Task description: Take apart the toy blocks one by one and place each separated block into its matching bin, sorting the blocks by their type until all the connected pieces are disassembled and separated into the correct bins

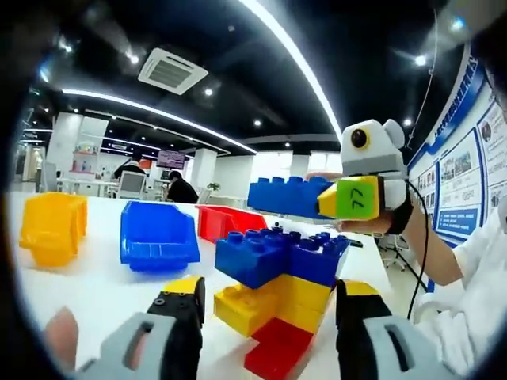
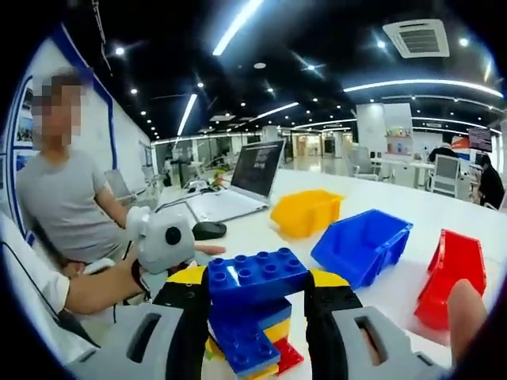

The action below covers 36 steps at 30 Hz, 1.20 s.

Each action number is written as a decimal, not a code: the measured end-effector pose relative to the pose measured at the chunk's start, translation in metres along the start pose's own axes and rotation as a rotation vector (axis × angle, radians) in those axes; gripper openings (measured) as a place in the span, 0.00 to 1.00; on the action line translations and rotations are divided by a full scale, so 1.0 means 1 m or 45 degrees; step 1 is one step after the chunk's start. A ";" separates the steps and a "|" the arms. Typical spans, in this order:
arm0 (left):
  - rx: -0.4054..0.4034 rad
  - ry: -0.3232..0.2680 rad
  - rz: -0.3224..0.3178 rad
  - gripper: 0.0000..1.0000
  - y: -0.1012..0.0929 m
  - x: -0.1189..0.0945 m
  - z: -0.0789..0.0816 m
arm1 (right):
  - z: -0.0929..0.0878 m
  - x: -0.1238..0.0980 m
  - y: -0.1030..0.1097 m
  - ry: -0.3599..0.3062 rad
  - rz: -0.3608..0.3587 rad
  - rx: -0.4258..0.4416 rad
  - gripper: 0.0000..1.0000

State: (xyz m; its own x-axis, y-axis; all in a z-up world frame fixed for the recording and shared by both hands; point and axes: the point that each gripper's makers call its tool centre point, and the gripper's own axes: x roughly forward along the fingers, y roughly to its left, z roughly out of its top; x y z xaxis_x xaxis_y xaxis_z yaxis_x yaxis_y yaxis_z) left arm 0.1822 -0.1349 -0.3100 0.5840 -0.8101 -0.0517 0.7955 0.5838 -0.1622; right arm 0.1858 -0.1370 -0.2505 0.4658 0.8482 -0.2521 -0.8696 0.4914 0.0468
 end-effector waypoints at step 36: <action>0.097 0.117 0.214 0.67 0.027 -0.028 0.014 | 0.015 0.092 -0.154 0.140 -0.474 0.202 0.48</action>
State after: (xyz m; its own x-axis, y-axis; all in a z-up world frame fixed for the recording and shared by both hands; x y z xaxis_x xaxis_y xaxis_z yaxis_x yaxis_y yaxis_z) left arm 0.1897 -0.0958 -0.2995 0.6952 -0.7003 -0.1623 0.7001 0.7108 -0.0685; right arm 0.3650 -0.1322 -0.2667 0.7157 0.5851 -0.3813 -0.6053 0.7920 0.0793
